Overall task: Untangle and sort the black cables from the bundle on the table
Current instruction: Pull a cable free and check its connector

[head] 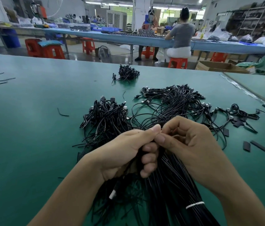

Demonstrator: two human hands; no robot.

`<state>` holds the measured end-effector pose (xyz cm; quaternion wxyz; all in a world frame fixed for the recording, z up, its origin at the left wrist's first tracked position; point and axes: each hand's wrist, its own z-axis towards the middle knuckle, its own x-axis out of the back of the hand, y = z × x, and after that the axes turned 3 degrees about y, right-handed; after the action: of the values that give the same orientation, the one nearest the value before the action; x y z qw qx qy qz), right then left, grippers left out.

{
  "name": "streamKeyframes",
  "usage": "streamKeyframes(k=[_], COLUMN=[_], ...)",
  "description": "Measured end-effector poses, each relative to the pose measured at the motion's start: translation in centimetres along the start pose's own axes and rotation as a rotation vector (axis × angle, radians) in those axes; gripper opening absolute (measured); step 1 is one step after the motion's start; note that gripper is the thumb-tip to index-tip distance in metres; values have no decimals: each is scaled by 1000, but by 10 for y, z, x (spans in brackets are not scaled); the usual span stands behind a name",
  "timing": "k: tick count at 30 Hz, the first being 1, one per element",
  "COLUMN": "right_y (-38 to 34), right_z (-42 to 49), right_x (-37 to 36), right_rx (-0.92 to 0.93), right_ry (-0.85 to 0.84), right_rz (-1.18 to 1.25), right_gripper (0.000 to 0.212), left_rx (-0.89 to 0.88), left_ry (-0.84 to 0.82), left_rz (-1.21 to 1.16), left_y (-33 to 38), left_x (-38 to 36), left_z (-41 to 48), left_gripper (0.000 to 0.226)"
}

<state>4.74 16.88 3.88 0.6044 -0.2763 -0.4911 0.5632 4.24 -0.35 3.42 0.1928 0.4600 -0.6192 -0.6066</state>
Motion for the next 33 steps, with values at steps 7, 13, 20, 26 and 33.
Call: streamKeyframes(k=[7,13,20,26,33], right_y=[4,1,0,6,13], right_z=[0,-2,-2,2,0], right_x=[4,0,-16,-22,-17], right_rx=[-29,39,115,68,-133], right_ry=[-61,90,317,397,194], right_rz=[-63,-242,-199,-123,-111], right_gripper=[10,12,19,15,20], left_rx=[-116,-59,8,-30,-205], left_ry=[170,261,170,377,578], left_rz=[169,195,13,280,415], left_y=[-10,-13,-6,-15,-8], left_x=[4,-2,-13,-10,11], left_z=[11,13,9,15,13], left_gripper=[48,56,64,63,60])
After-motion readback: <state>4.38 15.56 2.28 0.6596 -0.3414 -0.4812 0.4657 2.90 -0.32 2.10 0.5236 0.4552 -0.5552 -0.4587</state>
